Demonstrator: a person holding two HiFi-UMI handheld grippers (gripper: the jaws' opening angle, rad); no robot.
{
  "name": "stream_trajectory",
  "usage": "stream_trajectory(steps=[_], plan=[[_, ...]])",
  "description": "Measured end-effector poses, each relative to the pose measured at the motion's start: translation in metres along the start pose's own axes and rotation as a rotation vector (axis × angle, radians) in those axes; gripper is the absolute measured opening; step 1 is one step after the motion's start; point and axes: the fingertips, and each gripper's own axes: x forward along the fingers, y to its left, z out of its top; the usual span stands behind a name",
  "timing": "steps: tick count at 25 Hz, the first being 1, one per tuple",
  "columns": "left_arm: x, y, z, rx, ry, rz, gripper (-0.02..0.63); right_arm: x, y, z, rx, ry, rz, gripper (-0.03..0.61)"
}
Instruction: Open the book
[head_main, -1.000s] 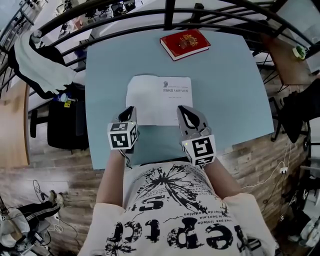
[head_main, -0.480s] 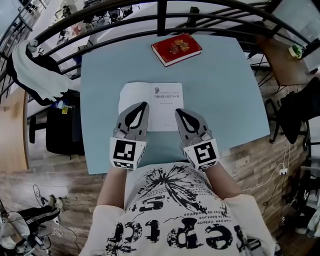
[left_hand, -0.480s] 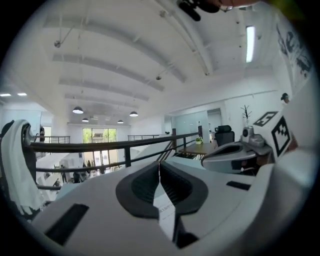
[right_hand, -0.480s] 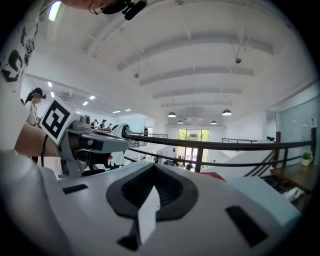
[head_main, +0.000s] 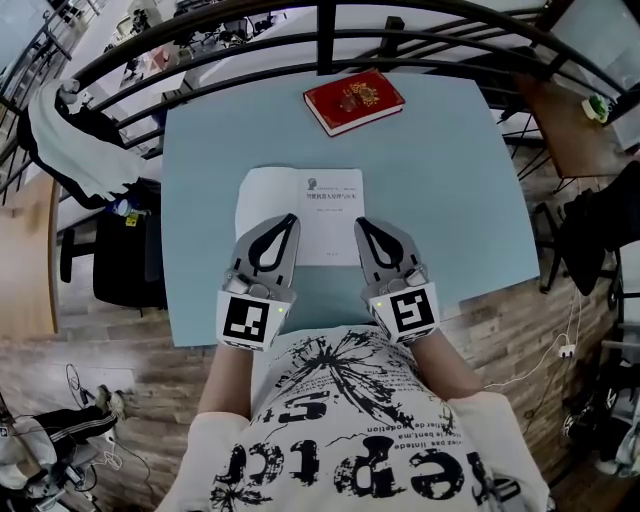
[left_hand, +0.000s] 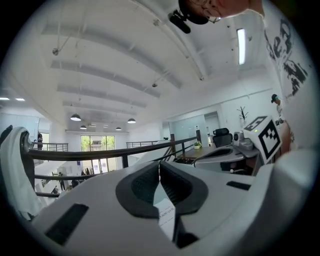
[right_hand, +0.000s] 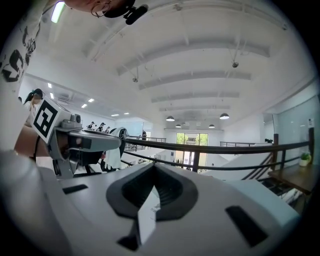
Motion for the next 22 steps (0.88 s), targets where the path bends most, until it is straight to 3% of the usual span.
stream_trajectory(steps=[13,22], plan=[[0.000,0.003,-0.001,-0.014,-0.002,0.056,0.021,0.000,-0.010,-0.006,0.009,0.015,-0.012,0.009],[0.000,0.005,-0.012,-0.047,0.048,0.110,0.021,-0.003,-0.016,-0.010,0.015,0.034,-0.010,0.009]])
